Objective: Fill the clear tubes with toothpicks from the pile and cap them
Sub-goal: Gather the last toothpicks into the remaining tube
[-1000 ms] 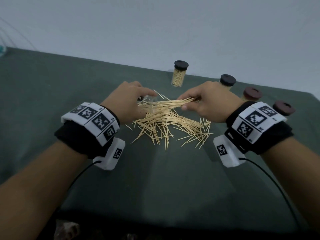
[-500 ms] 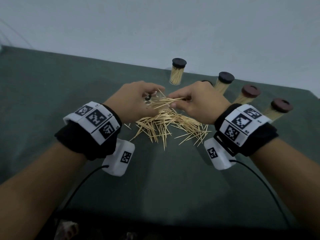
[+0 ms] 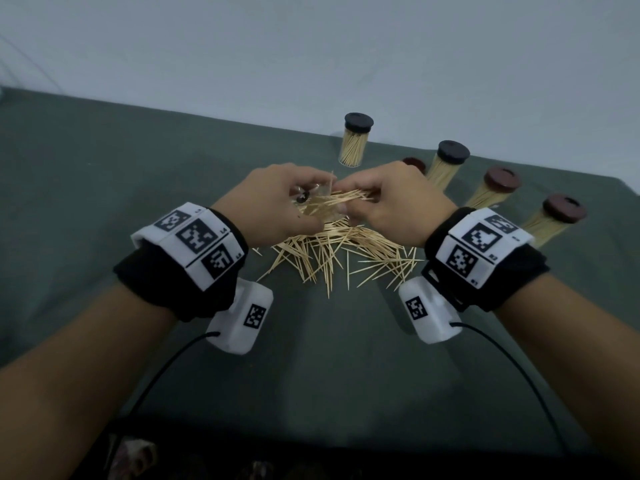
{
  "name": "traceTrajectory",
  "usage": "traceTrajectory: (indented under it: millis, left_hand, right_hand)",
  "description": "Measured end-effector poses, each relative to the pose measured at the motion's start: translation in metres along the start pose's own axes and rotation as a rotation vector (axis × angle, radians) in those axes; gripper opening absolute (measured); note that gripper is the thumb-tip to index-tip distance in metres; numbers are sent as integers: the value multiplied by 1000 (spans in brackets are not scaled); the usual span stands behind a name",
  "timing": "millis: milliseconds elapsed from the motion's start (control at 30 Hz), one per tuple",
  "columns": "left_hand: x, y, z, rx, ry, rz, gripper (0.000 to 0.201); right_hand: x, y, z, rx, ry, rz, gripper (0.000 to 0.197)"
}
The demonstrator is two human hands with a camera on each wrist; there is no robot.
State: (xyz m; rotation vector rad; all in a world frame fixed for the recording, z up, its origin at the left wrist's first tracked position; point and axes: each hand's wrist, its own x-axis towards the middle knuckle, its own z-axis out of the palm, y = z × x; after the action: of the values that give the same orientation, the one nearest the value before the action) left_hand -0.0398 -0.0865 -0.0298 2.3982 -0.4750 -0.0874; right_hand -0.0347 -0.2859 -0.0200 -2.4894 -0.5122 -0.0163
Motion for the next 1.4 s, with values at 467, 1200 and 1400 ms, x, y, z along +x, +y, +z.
traceTrajectory:
  millis: [467,1200,1400]
  left_hand:
    - [1,-1,1,-28,9,-38,64]
    - [0,2,7,-103,-23,-39,62]
    - [1,3,12,-99,1,-45,62]
  right_hand:
    - [1,0,1,3,142,22,6]
    - [1,7,0,8,90,56,17]
    - [-4,11,-10,-17,120,32,20]
